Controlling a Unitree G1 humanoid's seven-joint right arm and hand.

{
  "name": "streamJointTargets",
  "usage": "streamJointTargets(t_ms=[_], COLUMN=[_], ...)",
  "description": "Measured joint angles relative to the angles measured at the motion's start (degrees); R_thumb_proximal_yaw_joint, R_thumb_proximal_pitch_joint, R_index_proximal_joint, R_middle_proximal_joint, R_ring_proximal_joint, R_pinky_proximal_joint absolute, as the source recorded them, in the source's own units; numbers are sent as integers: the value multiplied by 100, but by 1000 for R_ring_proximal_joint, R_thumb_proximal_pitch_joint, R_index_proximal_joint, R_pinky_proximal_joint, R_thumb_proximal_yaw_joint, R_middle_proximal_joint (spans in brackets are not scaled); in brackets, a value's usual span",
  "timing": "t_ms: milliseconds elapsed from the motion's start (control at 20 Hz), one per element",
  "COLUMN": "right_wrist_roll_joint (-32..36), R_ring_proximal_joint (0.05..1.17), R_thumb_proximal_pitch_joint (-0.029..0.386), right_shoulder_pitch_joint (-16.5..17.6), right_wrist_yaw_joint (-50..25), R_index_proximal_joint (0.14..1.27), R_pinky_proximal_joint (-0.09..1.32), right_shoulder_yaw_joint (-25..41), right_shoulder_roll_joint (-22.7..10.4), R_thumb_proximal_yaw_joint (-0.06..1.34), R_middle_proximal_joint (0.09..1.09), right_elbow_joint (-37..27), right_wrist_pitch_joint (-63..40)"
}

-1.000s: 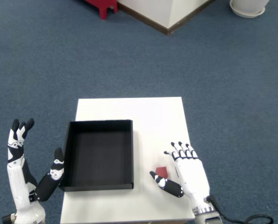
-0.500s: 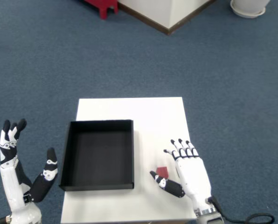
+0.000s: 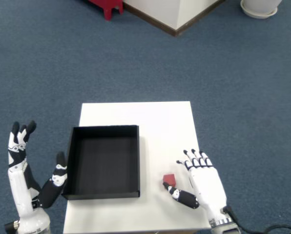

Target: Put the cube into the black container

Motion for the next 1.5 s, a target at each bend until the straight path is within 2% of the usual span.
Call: streamJointTargets(t_ms=[300, 500, 1050, 1500], right_wrist_roll_joint=[44, 106, 168, 99], R_ring_proximal_joint=[120, 118, 111, 116], R_thumb_proximal_pitch_joint=[-9, -10, -8, -7], right_shoulder_pitch_joint=[284, 320, 374, 248], right_wrist_yaw_joint=[464, 718, 663, 483], R_index_proximal_joint=[492, 493, 481, 478], R_pinky_proximal_joint=[-53, -53, -57, -53], right_shoulder_yaw_joint=[-71, -82, -99, -62], right_shoulder_roll_joint=[-59, -57, 21, 131], R_thumb_proximal_yaw_joint=[421, 419, 413, 416], R_middle_proximal_joint=[164, 163, 153, 155], right_elbow_joint=[-4, -20, -145, -166], right_wrist_pitch_joint=[122, 249, 308, 348])
